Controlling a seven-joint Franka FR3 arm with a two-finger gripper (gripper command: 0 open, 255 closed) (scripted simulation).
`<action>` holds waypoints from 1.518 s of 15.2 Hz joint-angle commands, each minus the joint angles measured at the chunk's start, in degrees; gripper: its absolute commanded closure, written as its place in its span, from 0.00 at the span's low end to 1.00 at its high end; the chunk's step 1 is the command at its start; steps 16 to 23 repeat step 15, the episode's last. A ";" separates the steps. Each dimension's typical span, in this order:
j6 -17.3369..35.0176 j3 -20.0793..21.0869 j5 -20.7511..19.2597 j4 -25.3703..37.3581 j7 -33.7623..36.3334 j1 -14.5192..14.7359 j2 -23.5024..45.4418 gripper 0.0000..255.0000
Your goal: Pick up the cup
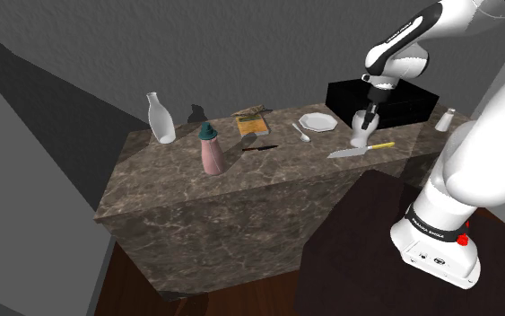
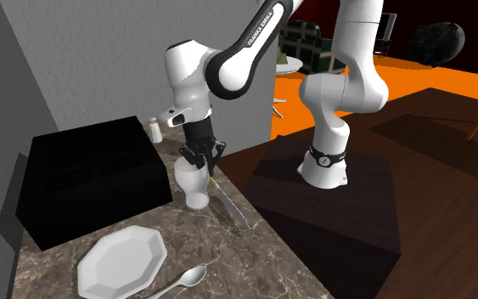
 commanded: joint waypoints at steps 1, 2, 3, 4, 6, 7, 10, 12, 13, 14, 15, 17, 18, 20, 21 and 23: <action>-1.36 0.47 -1.60 0.49 1.29 -0.51 -1.44 1.00; -2.15 0.80 -2.45 0.76 2.05 -0.79 -2.29 1.00; -2.94 1.16 -3.24 1.04 2.75 -1.09 -3.10 1.00; -3.75 1.52 -3.96 1.34 3.41 -1.38 -3.88 1.00; -5.38 2.25 -5.23 1.98 4.61 -1.93 -5.34 1.00; -6.20 2.62 -5.79 2.32 5.15 -2.19 -6.02 1.00; -8.67 3.70 -7.19 3.43 6.60 -2.90 -7.90 1.00; -10.32 4.39 -7.95 4.23 7.45 -3.30 -9.02 1.00; -11.14 4.72 -8.28 4.65 7.83 -3.48 -9.55 1.00; -11.27 4.78 -8.33 4.71 7.89 -3.52 -9.63 1.00; -11.27 4.78 -8.33 4.71 7.89 -3.52 -9.63 1.00; -11.27 4.78 -8.33 4.71 7.89 -3.52 -9.63 1.00; -11.27 4.78 -8.33 4.71 7.89 -3.52 -9.63 1.00; -11.27 4.78 -8.33 4.71 7.89 -3.52 -9.63 1.00; -11.27 4.78 -8.33 4.71 7.89 -3.52 -9.63 1.00; -11.27 4.78 -8.33 4.71 7.89 -3.52 -9.63 1.00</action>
